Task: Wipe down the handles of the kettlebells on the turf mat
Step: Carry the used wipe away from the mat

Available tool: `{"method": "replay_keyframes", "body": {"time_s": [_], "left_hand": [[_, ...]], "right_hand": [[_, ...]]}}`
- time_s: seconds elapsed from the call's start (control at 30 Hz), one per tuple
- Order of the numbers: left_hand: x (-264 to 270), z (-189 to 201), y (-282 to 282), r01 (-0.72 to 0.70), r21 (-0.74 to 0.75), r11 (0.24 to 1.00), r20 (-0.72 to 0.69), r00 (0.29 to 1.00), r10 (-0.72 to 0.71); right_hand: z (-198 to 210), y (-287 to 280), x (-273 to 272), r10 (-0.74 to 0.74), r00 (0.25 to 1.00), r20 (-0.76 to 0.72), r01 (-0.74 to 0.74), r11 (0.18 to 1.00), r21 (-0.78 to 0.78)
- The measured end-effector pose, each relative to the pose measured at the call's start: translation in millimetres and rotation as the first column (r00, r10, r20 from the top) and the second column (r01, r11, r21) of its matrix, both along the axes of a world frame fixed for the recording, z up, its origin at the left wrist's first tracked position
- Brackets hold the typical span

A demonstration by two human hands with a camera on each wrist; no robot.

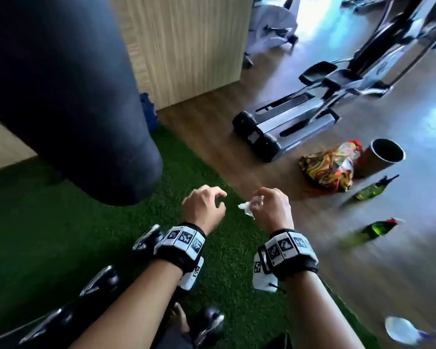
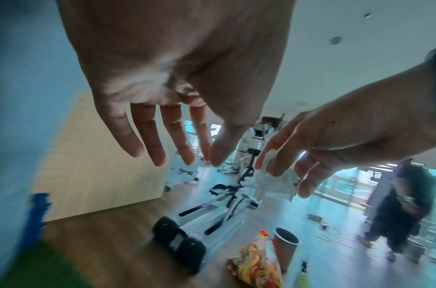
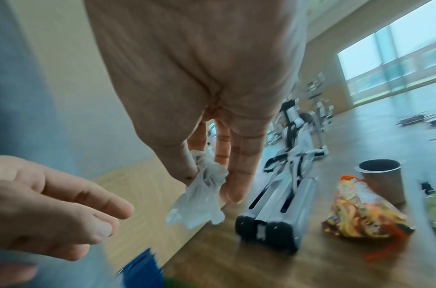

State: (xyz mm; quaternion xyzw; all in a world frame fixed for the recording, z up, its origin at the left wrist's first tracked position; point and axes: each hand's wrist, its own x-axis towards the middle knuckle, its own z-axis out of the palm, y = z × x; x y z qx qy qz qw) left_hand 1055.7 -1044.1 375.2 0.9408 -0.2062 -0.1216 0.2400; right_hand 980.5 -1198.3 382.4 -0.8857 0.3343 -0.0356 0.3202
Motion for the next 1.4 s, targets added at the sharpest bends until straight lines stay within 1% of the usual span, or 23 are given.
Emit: {"method": "replay_keyframes", "body": {"time_s": [0.07,0.13,0.23,0.33,0.47,0.6,0.67,0.77,0.87,0.9,0.97,1.03,1.17,1.27,1.4], "left_hand": [[-30,18,-50,0.101,-0.007,0.995,0.037,0.994,-0.101],[-71,33,-103,0.216,-0.006,0.976,0.07,0.974,-0.215],[-151,46,-181,0.39,-0.006,0.921,0.09,0.917,-0.388],[-243,49,-247,0.541,-0.016,0.841,0.066,0.839,-0.539],[-371,39,-322,0.684,-0.043,0.728,0.026,0.73,-0.683],[-482,22,-371,0.809,-0.041,0.586,-0.048,0.584,-0.81],[-529,13,-389,0.846,-0.05,0.53,-0.072,0.527,-0.847],[-587,-1,-411,0.892,-0.048,0.45,-0.108,0.443,-0.89],[-633,-16,-431,0.93,-0.043,0.364,-0.167,0.352,-0.921],[-646,-22,-438,0.939,-0.034,0.341,-0.178,0.33,-0.927],[-669,-37,-456,0.947,-0.028,0.32,-0.185,0.309,-0.933],[-691,-55,-477,0.953,-0.025,0.303,-0.198,0.293,-0.935],[-729,-107,-526,0.956,-0.047,0.288,-0.286,0.264,-0.921],[-759,-154,-562,0.967,-0.017,0.253,-0.327,0.233,-0.916],[-784,-233,-599,0.965,0.062,0.256,-0.384,0.259,-0.886]], "right_hand": [[14,-38,-45,-0.111,0.993,0.026,0.111,0.994,-0.005],[25,-78,-100,-0.218,0.974,0.057,0.22,0.976,-0.014],[38,-137,-199,-0.384,0.919,0.088,0.388,0.921,-0.033],[39,-182,-311,-0.555,0.827,0.091,0.56,0.826,-0.055],[24,-224,-456,-0.711,0.702,0.043,0.712,0.701,-0.032],[9,-242,-577,-0.849,0.529,-0.002,0.848,0.528,-0.039],[3,-246,-625,-0.887,0.461,-0.02,0.886,0.462,-0.044],[-9,-254,-682,-0.933,0.358,-0.036,0.932,0.359,-0.042],[-20,-263,-727,-0.965,0.255,-0.061,0.966,0.257,-0.026],[-24,-267,-741,-0.971,0.228,-0.068,0.973,0.23,-0.023],[-34,-277,-766,-0.976,0.194,-0.094,0.981,0.196,-0.009],[-49,-292,-791,-0.976,0.177,-0.128,0.984,0.176,0.012],[-92,-335,-838,-0.975,0.143,-0.17,0.99,0.142,0.019],[-140,-372,-866,-0.966,0.143,-0.218,0.99,0.139,0.034],[-222,-413,-887,-0.938,0.168,-0.304,0.985,0.151,0.078]]}}
